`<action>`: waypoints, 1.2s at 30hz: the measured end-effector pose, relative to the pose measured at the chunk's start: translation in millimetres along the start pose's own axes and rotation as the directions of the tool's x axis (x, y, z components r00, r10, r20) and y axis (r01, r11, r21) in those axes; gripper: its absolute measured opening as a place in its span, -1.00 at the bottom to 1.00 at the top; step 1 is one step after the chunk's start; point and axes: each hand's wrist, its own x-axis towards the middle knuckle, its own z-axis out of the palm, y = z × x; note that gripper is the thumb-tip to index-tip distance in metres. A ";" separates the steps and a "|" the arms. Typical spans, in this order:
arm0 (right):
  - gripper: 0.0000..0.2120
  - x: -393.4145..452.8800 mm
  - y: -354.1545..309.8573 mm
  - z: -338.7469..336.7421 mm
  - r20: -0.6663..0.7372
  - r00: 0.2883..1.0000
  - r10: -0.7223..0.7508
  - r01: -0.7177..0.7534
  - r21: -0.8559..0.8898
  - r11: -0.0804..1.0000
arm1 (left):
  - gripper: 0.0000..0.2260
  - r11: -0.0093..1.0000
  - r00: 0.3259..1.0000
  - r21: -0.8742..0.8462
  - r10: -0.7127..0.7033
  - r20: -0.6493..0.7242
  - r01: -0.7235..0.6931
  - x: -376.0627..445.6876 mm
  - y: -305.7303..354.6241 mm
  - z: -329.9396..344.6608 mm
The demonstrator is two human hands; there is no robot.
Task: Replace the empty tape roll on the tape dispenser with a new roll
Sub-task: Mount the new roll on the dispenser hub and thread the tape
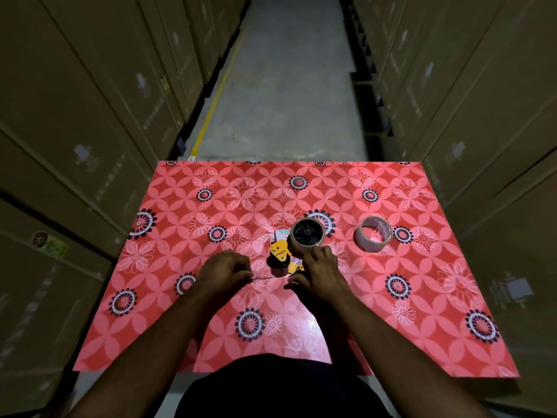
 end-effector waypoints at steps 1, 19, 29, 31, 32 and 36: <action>-0.32 -0.6 -2.7 0.6 -0.023 0.999 0.026 -0.026 0.022 0.999 | -0.82 1.000 1.000 -0.005 0.002 -0.002 -0.002 -1.7 -0.2 0.2; -0.65 5.0 19.7 -19.2 0.007 0.989 0.148 -0.136 0.432 0.891 | -0.86 0.982 0.968 0.009 -0.186 -0.168 0.190 -28.6 -9.9 -9.2; -0.30 -2.0 82.8 -31.9 0.885 0.465 0.007 -0.861 0.454 -0.228 | -0.75 0.945 0.910 -0.100 -0.326 -0.254 0.311 -36.1 25.0 19.3; -0.11 -2.8 80.8 -33.1 0.898 0.393 -0.196 -0.915 0.360 -0.183 | -0.76 0.936 0.895 -0.135 -0.350 -0.276 0.324 -39.1 29.4 21.9; -0.08 -1.1 79.1 -32.4 0.894 0.352 -0.279 -0.935 0.318 -0.159 | -0.77 0.932 0.888 -0.143 -0.360 -0.285 0.332 -40.9 30.6 23.0; -0.03 6.3 80.0 -23.8 0.873 0.269 -0.407 -0.963 0.248 -0.104 | -0.77 0.922 0.868 -0.131 -0.388 -0.310 0.366 -52.2 36.4 26.7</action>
